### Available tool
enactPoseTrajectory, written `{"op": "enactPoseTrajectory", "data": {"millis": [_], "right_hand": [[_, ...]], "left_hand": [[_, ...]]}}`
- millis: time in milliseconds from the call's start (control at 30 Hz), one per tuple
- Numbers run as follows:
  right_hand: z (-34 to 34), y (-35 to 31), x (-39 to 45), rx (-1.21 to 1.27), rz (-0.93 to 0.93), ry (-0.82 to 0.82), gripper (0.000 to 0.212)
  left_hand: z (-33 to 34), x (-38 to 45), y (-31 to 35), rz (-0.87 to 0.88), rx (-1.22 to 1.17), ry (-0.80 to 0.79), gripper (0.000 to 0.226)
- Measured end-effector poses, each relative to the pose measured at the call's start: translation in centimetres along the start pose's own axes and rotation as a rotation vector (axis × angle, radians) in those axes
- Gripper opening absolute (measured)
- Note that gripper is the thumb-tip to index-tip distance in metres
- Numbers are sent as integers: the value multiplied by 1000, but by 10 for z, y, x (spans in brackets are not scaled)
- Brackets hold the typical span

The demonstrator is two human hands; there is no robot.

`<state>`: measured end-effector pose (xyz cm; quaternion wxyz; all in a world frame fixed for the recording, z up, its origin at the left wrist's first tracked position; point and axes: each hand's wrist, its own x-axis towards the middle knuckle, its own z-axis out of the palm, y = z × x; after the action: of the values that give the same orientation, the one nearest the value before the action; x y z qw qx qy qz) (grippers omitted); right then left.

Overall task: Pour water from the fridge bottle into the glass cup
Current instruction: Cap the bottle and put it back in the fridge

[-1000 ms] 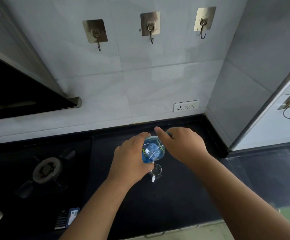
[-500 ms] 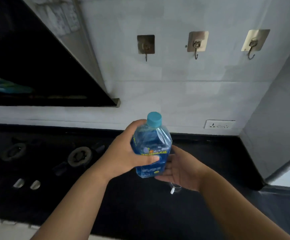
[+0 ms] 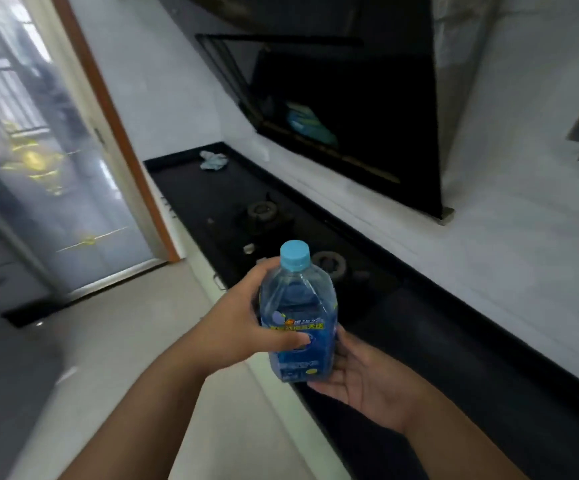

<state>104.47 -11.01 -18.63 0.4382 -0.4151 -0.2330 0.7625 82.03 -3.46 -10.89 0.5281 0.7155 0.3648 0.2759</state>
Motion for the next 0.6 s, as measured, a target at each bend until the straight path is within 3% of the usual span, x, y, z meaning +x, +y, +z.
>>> {"op": "enactPoseTrajectory", "data": {"millis": [333, 500, 600], "right_hand": [[138, 47, 106, -178, 196, -322, 87], [242, 89, 154, -239, 297, -474, 75], [303, 115, 182, -271, 343, -531, 80]], "left_hand": [[-125, -126, -28, -120, -35, 405, 81], [-205, -204, -47, -171, -21, 588, 81], [-253, -249, -61, -201, -13, 669, 82]]}}
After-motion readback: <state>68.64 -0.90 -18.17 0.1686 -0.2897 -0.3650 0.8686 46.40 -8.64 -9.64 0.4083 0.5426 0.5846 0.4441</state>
